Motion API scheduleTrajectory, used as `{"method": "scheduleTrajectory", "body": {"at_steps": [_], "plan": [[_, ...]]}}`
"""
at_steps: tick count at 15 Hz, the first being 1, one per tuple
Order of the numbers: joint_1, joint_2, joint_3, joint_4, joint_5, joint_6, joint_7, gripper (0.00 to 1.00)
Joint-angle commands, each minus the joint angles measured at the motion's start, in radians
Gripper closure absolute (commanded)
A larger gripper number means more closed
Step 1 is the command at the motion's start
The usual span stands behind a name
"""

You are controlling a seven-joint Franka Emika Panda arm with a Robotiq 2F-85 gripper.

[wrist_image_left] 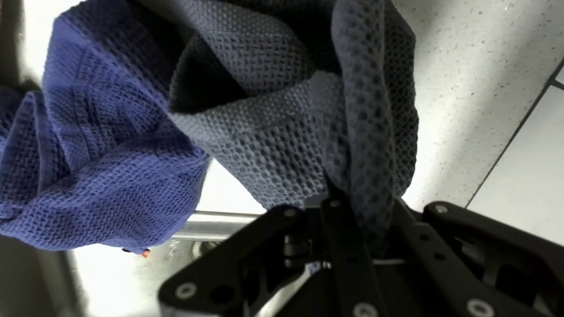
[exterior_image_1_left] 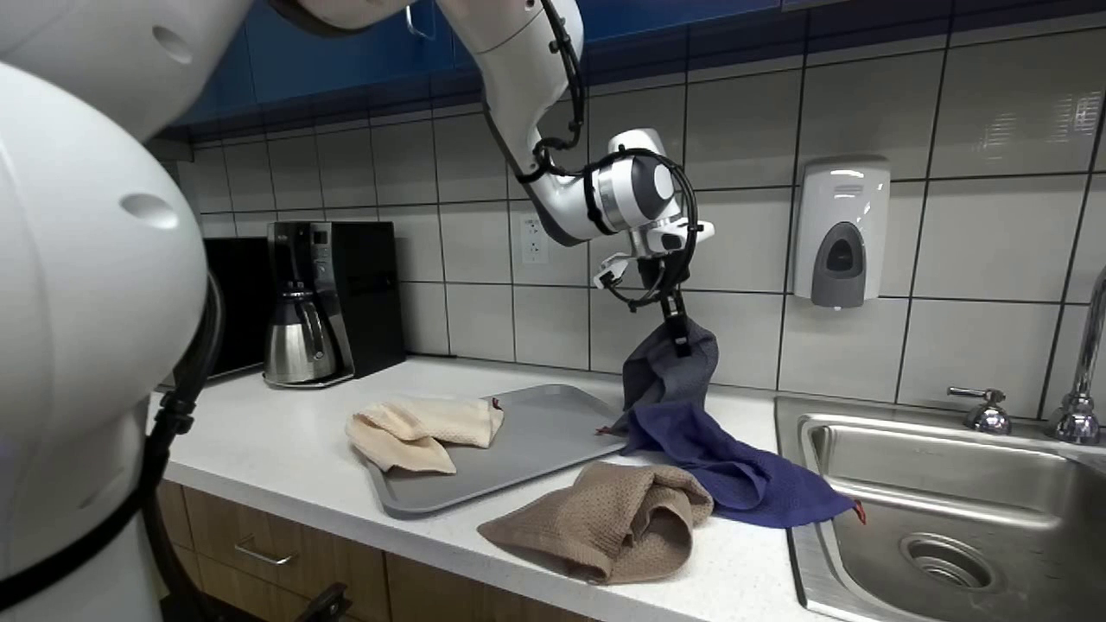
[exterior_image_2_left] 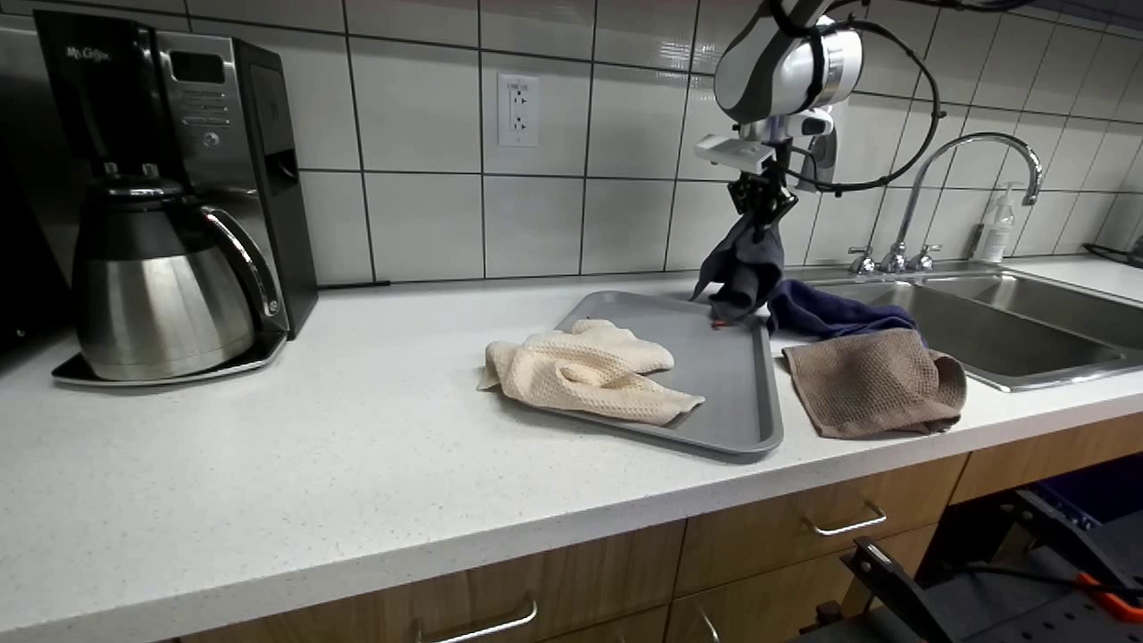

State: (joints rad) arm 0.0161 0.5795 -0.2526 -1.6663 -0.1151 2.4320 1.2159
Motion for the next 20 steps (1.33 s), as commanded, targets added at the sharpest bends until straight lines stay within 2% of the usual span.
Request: {"method": "scheduleTrajectory", "body": {"at_steps": [1,8,20], "plan": [[0.007,0.043,-0.018,0.082,-0.012,-0.042,0.032,0.98],[0.003,0.087,-0.038,0.147,-0.01,-0.052,0.05,0.98],[0.002,0.128,-0.07,0.196,-0.02,-0.067,0.074,0.98]]}}
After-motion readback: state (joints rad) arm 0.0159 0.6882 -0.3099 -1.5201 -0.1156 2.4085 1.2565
